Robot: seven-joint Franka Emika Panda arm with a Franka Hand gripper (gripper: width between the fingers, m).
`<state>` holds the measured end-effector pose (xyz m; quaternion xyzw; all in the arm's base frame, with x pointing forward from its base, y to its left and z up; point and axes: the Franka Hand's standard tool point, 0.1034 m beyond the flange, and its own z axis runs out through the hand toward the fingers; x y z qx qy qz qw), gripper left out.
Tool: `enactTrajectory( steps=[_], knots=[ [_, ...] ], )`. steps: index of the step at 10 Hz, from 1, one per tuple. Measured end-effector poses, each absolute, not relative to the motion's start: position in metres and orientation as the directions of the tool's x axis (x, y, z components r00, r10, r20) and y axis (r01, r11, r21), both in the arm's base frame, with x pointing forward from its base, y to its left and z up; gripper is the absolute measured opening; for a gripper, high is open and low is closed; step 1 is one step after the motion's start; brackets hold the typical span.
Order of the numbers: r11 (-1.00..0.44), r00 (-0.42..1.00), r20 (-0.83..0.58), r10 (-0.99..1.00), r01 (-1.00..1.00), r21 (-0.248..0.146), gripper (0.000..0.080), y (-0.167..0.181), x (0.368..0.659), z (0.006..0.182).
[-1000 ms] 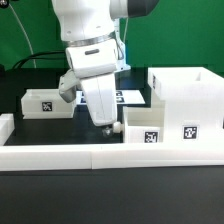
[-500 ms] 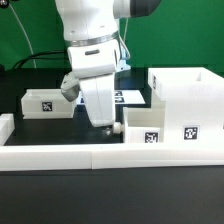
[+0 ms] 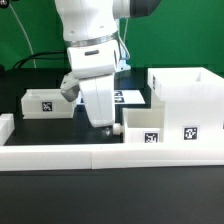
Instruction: Assemble drawer
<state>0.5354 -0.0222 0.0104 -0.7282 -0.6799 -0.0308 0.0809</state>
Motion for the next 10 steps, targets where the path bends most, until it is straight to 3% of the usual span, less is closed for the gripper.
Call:
enactTrajectory(
  steps=[4,7,9,10],
  knots=[
    [-0.146,0.158,0.143,0.977,0.985,-0.09,0.0649,-0.0184,0.5394,0.0114],
    [-0.191,0.2,0.143,0.969,0.979,-0.074,0.0649,-0.0174,0.5361,0.007],
    [-0.19,0.199,0.143,0.969,0.979,-0.073,0.0649,-0.0179,0.5363,0.0071],
    [-0.116,0.125,0.147,0.981,0.991,-0.068,0.0649,-0.022,0.5376,0.008]
  ],
)
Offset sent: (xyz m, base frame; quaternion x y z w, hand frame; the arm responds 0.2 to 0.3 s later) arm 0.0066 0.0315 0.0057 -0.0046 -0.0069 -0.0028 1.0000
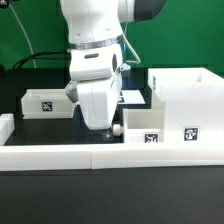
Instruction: Assemble drawer
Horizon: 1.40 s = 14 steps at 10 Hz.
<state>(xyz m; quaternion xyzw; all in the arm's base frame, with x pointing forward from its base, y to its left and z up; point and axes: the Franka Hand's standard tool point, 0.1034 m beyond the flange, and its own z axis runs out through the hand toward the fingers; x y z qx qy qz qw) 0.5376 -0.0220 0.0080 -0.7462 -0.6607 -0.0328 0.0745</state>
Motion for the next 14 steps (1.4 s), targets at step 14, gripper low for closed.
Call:
enactTrajectory(
  steps=[14],
  knots=[
    [-0.002,0.015,0.142,0.99,0.996,-0.089,0.0649,-0.019,0.573,0.023]
  ],
)
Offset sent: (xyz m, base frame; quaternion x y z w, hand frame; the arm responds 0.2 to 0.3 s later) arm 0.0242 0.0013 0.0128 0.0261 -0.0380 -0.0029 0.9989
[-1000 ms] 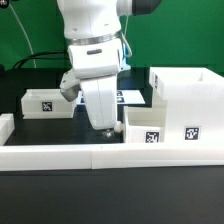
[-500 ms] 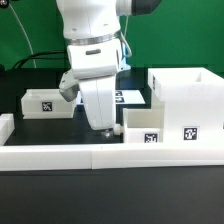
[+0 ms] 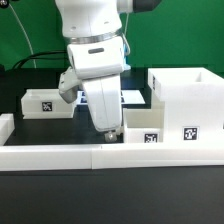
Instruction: Assemble drawer
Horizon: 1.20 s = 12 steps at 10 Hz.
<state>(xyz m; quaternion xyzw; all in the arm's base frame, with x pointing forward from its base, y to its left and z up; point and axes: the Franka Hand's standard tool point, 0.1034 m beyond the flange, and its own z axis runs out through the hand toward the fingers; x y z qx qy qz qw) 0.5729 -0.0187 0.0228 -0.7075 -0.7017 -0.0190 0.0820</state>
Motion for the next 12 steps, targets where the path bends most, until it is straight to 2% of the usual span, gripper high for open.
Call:
enactTrajectory(
  steps=[4,9,12],
  knots=[
    [-0.004,0.016,0.141,0.99,0.996,-0.091,0.0649,-0.015,0.573,0.022],
    [0.021,-0.008,0.146,0.989,0.996,-0.088,0.0649,0.014,0.576,0.025],
    [0.013,0.001,0.144,0.99,0.996,-0.091,0.0649,0.006,0.574,0.023]
  ],
)
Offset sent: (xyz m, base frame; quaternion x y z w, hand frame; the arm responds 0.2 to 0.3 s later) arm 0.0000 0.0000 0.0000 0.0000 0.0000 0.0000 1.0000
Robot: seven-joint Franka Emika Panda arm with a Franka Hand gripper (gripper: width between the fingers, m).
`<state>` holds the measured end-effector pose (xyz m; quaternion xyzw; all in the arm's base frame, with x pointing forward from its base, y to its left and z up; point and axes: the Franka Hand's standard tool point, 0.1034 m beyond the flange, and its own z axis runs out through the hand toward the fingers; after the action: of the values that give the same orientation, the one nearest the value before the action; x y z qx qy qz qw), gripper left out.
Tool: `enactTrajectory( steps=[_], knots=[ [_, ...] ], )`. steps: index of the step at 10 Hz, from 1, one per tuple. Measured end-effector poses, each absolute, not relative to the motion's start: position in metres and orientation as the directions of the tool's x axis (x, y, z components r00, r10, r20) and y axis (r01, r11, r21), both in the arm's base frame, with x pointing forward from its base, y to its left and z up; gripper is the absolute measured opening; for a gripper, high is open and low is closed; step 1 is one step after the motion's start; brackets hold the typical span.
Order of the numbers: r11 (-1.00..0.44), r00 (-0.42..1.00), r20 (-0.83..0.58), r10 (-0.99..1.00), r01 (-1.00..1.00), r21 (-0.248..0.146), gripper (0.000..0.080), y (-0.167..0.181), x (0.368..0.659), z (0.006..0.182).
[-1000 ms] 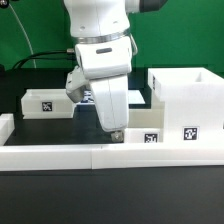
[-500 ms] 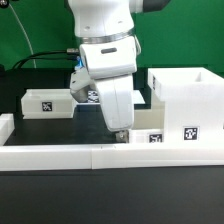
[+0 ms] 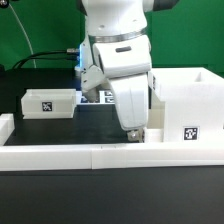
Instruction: Assemble drawer
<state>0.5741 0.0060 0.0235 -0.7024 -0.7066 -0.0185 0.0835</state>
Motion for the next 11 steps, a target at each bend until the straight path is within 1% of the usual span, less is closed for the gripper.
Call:
enactTrajectory(
  steps=[3,5,7,9,11],
  knots=[
    [0.019,-0.006,0.144,0.99,0.996,-0.089,0.0649,0.003,0.574,0.024],
    [0.016,-0.003,0.141,0.99,0.996,-0.09,0.0649,-0.012,0.569,0.024],
    [0.007,0.006,0.139,0.99,0.996,-0.093,0.0649,-0.018,0.56,0.024],
    [0.009,0.005,0.138,0.99,0.995,-0.1,0.0649,-0.014,0.554,0.021],
    [0.02,-0.005,0.14,0.99,0.994,-0.109,0.0649,0.0,0.55,0.019]
  ],
)
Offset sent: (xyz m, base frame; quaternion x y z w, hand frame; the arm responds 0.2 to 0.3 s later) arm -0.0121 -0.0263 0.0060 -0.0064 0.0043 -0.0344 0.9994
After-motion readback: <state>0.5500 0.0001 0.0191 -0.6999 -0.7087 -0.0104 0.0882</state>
